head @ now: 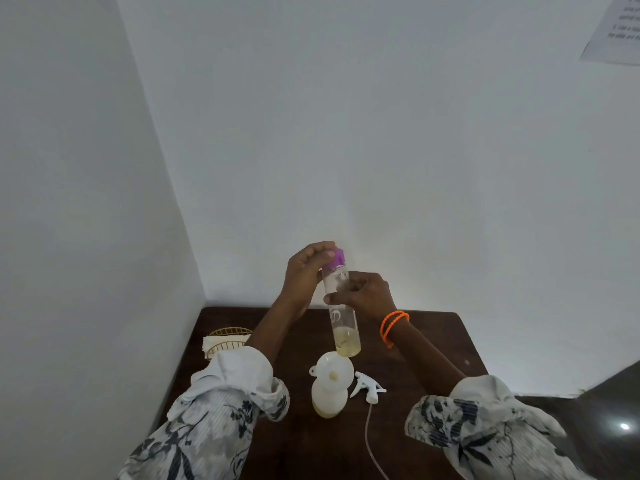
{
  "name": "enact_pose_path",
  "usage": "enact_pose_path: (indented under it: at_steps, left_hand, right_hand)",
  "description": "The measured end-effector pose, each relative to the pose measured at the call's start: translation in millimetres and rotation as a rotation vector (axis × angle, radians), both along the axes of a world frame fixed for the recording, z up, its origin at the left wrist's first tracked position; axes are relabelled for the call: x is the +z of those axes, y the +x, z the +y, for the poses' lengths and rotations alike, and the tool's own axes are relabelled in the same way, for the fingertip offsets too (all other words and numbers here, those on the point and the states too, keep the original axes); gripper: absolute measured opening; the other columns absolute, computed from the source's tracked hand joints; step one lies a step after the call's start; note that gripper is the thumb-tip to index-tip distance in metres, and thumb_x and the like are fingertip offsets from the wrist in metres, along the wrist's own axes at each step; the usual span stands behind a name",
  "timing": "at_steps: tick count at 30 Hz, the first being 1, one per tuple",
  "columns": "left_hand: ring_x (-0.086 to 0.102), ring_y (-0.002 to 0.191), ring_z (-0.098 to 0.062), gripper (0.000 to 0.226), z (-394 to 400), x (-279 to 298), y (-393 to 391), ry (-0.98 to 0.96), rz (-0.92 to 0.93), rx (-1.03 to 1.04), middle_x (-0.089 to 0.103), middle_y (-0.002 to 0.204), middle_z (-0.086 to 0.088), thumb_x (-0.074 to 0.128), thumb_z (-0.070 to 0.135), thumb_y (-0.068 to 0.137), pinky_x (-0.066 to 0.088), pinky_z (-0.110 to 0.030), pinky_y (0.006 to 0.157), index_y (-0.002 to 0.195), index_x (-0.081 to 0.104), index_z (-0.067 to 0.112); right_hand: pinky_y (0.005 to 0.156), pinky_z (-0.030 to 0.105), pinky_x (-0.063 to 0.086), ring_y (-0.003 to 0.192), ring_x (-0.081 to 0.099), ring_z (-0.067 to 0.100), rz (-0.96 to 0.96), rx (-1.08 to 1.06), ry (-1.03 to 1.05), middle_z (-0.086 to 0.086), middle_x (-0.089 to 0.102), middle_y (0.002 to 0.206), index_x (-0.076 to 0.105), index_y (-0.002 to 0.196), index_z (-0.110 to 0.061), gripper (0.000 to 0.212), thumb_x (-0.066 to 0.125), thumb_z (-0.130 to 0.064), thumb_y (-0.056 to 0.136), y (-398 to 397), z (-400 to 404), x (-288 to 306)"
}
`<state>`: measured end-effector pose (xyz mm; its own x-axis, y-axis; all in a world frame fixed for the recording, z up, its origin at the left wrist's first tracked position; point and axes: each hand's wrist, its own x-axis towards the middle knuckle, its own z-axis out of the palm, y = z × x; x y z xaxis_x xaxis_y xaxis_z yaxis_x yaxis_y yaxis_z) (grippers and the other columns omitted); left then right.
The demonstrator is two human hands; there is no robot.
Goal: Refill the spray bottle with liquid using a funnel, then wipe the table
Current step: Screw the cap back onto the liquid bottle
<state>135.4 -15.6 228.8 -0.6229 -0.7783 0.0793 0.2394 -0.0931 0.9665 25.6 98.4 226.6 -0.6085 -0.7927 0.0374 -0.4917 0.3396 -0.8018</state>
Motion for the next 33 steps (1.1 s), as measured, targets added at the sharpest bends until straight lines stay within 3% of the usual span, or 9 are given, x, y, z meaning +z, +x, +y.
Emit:
enact_pose_path:
  at_steps: [5,11,14,17,21,24,28,33]
  left_hand:
    - [0.069,0.117,-0.018,0.033,-7,0,1,-0.155,-0.051,-0.041,0.075,0.124,0.002,0.078,0.014,0.091,0.057,-0.040,0.102,0.123,0.073,0.019]
    - [0.071,0.101,-0.015,0.044,1,-1,-2,-0.212,-0.151,0.239,0.077,0.107,0.008,0.095,0.034,0.069,0.062,-0.025,0.084,0.107,0.076,0.022]
    - [0.067,0.095,-0.013,0.054,7,-3,-5,-0.279,-0.230,0.384,0.072,0.105,0.006,0.094,0.045,0.067,0.054,-0.012,0.074,0.110,0.071,0.020]
    - [0.063,0.085,-0.014,0.058,12,-1,-9,-0.303,-0.288,0.516,0.067,0.097,0.002,0.094,0.052,0.065,0.043,-0.002,0.064,0.104,0.068,0.019]
    - [0.063,0.086,-0.017,0.061,9,4,-7,-0.225,-0.274,0.657,0.063,0.100,0.000,0.088,0.059,0.068,0.044,-0.007,0.064,0.107,0.064,0.019]
    - [0.065,0.089,-0.016,0.058,-2,6,-2,-0.164,-0.260,0.589,0.065,0.101,0.001,0.087,0.058,0.071,0.048,-0.011,0.067,0.108,0.065,0.019]
    - [0.069,0.094,-0.013,0.047,-3,-1,4,-0.201,-0.212,0.375,0.074,0.102,0.005,0.092,0.045,0.071,0.057,-0.015,0.073,0.106,0.074,0.020]
    - [0.070,0.099,-0.014,0.043,0,-8,4,-0.261,-0.197,0.297,0.077,0.107,0.006,0.093,0.036,0.073,0.060,-0.019,0.081,0.110,0.077,0.019]
  right_hand:
    - [0.060,0.017,0.043,0.060,0.060,0.006,0.016,-0.017,0.015,-0.003,0.070,0.067,0.068,0.067,-0.019,0.035,0.092,-0.043,0.061,1,-2,2]
    - [0.064,0.018,0.042,0.070,0.064,0.005,0.161,-0.011,0.047,-0.010,0.071,0.076,0.068,0.078,-0.018,0.040,0.090,-0.047,0.061,3,-4,3]
    - [0.071,0.027,0.053,0.075,0.066,0.007,0.232,-0.031,0.058,-0.011,0.072,0.082,0.071,0.089,-0.024,0.045,0.084,-0.054,0.059,5,-6,-3]
    - [0.079,0.031,0.055,0.090,0.069,0.015,0.298,-0.040,0.060,-0.005,0.076,0.099,0.072,0.113,-0.021,0.063,0.082,-0.055,0.061,8,-8,-7]
    - [0.084,0.033,0.055,0.098,0.070,0.018,0.331,-0.049,0.039,-0.003,0.076,0.111,0.068,0.128,-0.021,0.071,0.084,-0.048,0.064,11,-7,-8]
    - [0.070,0.026,0.044,0.085,0.068,0.016,0.331,-0.059,0.056,-0.004,0.076,0.096,0.072,0.112,-0.021,0.060,0.081,-0.053,0.061,9,-5,-10]
    - [0.067,0.025,0.040,0.077,0.062,0.013,0.347,-0.061,0.054,-0.006,0.073,0.089,0.072,0.104,-0.019,0.057,0.080,-0.055,0.060,4,-4,-12]
    - [0.070,0.029,0.052,0.080,0.067,0.014,0.324,-0.049,0.056,-0.008,0.073,0.087,0.073,0.101,-0.022,0.055,0.080,-0.057,0.059,1,-6,-14]
